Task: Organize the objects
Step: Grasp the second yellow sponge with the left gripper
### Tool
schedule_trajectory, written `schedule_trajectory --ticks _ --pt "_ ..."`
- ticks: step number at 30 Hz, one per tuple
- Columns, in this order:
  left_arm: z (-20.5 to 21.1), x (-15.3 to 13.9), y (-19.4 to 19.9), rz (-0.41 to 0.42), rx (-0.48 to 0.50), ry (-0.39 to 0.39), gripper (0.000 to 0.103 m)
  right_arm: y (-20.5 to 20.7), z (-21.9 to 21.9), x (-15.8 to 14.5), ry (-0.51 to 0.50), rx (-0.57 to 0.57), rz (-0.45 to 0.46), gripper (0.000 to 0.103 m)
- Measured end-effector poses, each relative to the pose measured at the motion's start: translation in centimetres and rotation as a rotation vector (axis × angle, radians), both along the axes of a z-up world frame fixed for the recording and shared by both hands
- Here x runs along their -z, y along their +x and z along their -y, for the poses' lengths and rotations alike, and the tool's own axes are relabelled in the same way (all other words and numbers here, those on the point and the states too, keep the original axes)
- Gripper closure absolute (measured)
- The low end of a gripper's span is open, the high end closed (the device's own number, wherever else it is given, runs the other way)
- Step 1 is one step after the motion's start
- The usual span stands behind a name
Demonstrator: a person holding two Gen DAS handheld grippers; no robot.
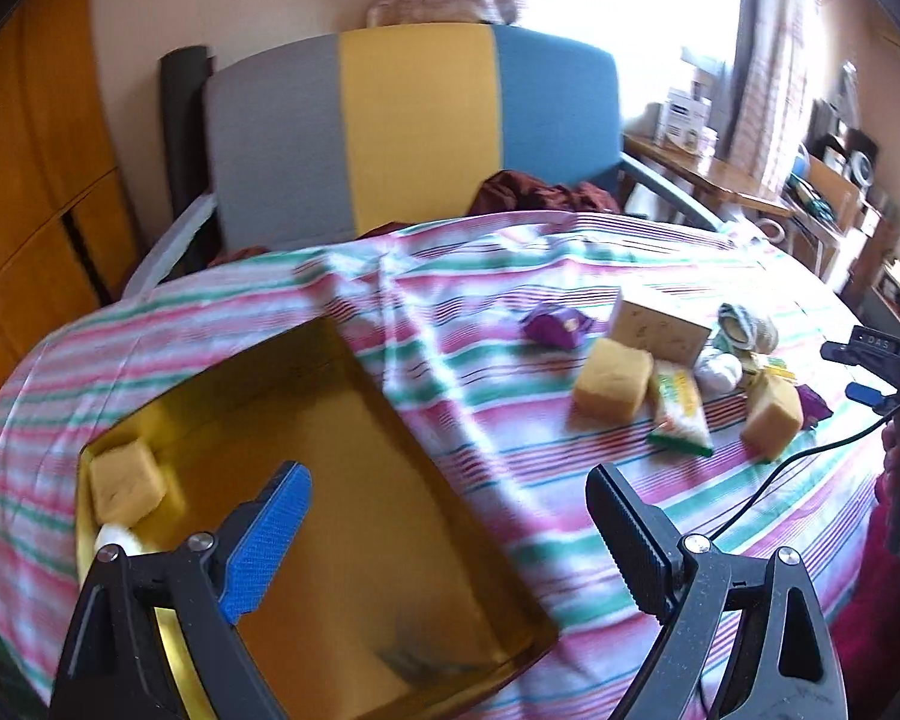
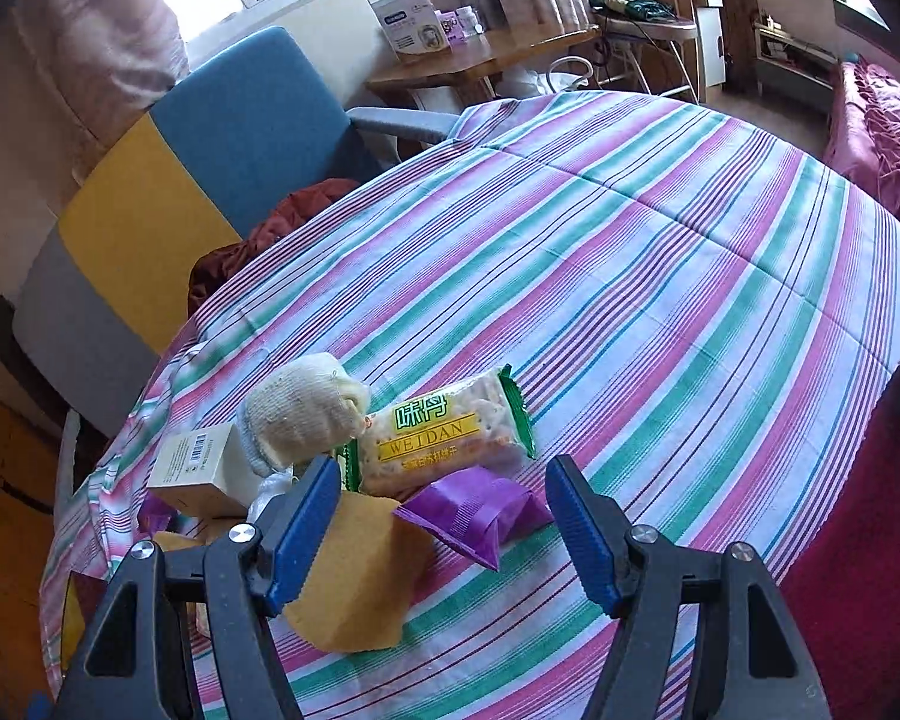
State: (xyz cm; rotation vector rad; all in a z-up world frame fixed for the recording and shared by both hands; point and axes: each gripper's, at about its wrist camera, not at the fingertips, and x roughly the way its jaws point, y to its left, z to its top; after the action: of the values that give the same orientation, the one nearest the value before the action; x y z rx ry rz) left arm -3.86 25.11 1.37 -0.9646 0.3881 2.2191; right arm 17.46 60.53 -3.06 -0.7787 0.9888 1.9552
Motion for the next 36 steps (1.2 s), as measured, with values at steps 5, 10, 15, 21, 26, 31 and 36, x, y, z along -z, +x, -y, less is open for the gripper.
schedule_trajectory --ticks 5,10,15,21,26,31,36 --pt "-4.8 1.0 -0.7 0.046 0.063 -0.026 0.009 1.0 -0.6 0.0 -0.02 0.044 -0.047 0.031" --pt "-9.0 2.7 -1.2 0.074 0.105 -0.071 0.009 2.7 -1.5 0.5 -0.084 0.103 -0.109 0.031" --pt "-13.1 4.6 -1.9 0.098 0.149 -0.102 0.009 4.5 -2.4 1.0 -0.126 0.175 -0.161 0.03" --pt "-16.6 7.1 -3.6 0.146 0.154 -0.129 0.009 4.5 -2.9 1.9 -0.167 0.181 -0.154 0.029" --pt "-17.5 8.7 -5.4 0.224 0.121 -0.105 0.009 3.3 -3.1 3.1 -0.212 0.147 -0.113 0.029" --pt "-17.8 9.4 -6.1 0.306 0.131 -0.038 0.015 2.4 -3.4 4.2 -0.255 0.116 -0.084 0.028" --pt "-17.6 9.4 -4.8 0.327 0.201 0.001 0.042 1.8 -3.5 5.8 -0.341 0.097 -0.074 0.027"
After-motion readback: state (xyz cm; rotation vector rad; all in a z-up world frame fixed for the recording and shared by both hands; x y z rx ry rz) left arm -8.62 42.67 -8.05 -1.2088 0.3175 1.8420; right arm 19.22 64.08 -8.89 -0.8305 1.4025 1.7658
